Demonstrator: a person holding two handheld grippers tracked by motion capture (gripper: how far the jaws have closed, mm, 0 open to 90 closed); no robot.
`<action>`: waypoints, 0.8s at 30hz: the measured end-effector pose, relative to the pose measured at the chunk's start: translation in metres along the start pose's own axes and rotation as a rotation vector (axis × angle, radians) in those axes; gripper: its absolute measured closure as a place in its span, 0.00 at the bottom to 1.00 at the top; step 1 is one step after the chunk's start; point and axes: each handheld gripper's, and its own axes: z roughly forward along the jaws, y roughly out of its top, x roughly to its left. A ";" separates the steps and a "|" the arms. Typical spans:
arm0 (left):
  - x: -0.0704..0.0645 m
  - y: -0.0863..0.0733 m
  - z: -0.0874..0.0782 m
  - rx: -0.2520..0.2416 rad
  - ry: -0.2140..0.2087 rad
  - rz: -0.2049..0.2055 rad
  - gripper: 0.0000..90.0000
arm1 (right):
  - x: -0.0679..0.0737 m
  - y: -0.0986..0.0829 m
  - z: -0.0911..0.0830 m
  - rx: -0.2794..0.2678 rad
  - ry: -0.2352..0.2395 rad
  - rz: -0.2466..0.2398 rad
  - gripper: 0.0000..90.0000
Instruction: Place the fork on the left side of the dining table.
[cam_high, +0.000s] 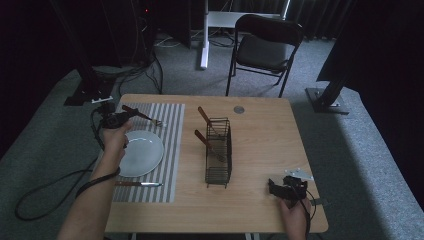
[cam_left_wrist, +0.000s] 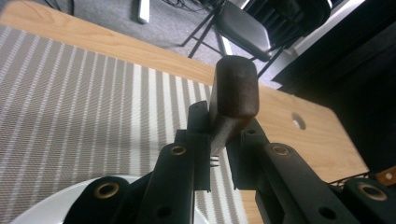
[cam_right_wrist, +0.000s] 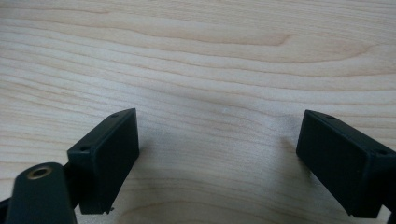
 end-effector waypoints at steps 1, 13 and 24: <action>0.000 0.000 0.002 0.002 -0.001 -0.005 0.89 | 0.000 0.000 0.000 0.000 0.000 0.000 0.14; 0.006 -0.007 0.029 0.052 0.017 -0.071 0.89 | 0.000 0.000 0.000 0.000 0.000 0.000 0.14; 0.022 -0.015 0.040 0.035 0.094 -0.038 0.69 | 0.000 0.000 0.000 0.000 0.000 0.000 0.14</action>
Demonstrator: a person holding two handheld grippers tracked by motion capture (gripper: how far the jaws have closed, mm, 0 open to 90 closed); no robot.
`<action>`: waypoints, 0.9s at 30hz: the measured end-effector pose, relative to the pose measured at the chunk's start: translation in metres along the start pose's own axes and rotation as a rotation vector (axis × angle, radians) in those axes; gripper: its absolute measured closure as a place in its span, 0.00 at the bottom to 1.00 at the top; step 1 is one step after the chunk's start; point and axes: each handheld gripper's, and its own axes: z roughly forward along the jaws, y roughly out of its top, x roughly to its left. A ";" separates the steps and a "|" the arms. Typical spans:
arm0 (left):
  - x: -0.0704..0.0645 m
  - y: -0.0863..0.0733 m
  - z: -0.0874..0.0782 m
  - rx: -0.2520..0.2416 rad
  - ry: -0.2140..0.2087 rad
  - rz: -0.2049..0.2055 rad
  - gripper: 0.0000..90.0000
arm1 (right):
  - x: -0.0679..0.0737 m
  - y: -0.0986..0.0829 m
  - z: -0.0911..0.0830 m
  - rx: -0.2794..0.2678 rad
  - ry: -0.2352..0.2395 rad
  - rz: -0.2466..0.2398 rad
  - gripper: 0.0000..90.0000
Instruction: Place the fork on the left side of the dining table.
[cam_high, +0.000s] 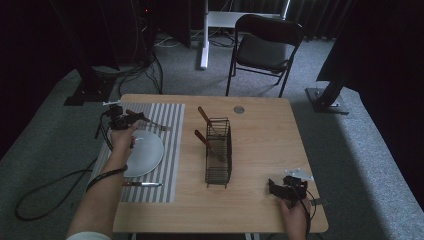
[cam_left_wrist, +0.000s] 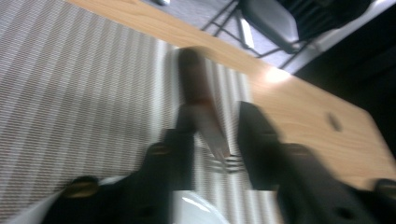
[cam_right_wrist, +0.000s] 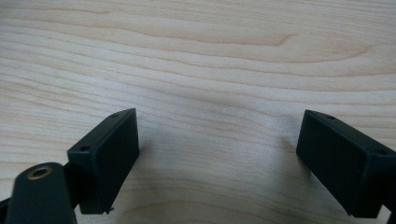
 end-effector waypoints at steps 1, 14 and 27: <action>0.000 -0.001 0.001 -0.001 0.019 0.016 0.66 | 0.000 0.000 0.000 0.000 0.000 0.000 0.14; 0.016 -0.005 0.012 0.053 0.069 -0.038 0.44 | 0.000 0.000 0.000 0.000 0.000 0.000 0.14; 0.036 -0.005 0.022 0.052 0.146 -0.054 0.34 | 0.000 0.000 0.000 0.000 0.000 0.000 0.14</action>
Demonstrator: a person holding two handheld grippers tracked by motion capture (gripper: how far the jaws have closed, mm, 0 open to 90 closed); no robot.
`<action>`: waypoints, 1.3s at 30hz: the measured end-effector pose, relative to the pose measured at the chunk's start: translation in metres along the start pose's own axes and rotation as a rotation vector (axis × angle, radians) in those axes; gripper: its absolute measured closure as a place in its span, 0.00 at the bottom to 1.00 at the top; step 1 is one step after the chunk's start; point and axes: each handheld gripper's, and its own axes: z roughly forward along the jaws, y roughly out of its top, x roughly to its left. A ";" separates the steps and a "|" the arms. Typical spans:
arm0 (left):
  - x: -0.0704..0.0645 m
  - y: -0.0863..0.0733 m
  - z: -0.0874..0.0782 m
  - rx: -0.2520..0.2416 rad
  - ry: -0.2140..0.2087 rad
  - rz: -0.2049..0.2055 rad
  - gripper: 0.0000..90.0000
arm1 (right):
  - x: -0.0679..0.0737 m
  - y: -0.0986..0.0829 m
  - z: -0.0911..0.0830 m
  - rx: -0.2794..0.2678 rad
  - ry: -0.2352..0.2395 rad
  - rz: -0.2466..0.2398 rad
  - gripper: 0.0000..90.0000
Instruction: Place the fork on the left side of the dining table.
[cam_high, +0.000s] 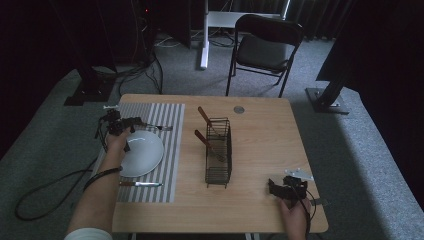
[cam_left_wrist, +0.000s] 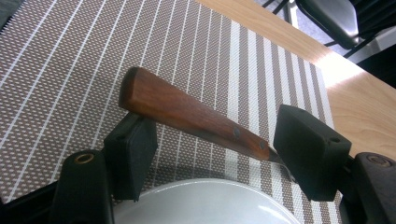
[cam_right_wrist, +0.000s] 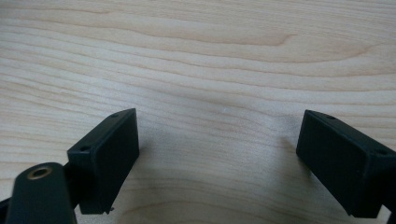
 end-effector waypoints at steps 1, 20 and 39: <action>0.001 0.001 0.000 0.002 0.013 0.009 0.34 | 0.000 0.000 0.000 0.000 0.000 0.000 0.14; -0.006 -0.003 -0.006 0.075 0.161 0.155 0.31 | 0.000 0.000 0.000 0.000 0.000 0.000 0.14; -0.026 -0.025 -0.040 0.070 0.161 0.257 0.00 | 0.000 0.000 0.000 0.000 0.000 0.000 0.14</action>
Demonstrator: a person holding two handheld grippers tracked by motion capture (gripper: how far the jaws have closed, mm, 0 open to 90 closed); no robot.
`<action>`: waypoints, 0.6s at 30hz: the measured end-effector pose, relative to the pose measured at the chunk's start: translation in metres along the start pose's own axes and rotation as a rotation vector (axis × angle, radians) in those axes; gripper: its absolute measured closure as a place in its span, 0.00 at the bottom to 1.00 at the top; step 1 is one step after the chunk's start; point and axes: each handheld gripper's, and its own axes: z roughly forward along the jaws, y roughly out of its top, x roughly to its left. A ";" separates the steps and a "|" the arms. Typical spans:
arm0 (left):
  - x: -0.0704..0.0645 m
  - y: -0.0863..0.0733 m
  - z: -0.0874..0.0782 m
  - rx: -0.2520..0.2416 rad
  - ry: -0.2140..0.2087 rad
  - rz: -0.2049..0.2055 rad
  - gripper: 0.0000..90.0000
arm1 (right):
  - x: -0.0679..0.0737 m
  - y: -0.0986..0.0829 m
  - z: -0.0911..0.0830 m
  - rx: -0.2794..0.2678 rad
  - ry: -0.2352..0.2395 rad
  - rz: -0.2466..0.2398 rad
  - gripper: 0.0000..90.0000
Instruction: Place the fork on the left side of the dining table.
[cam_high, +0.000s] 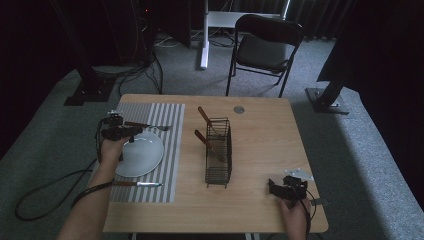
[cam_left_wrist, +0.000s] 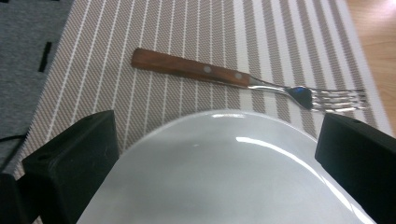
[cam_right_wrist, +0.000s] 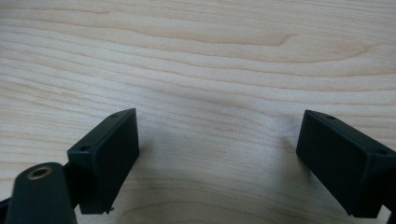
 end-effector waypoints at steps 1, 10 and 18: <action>-0.001 -0.002 -0.002 -0.006 -0.004 0.004 0.00 | 0.000 0.000 0.000 0.000 0.000 0.000 0.14; -0.003 -0.016 -0.013 -0.007 -0.046 0.027 0.00 | 0.000 0.000 0.000 0.000 0.000 0.000 0.14; -0.005 -0.028 -0.032 -0.022 -0.057 0.046 0.00 | 0.000 0.000 0.000 0.000 0.000 0.000 0.14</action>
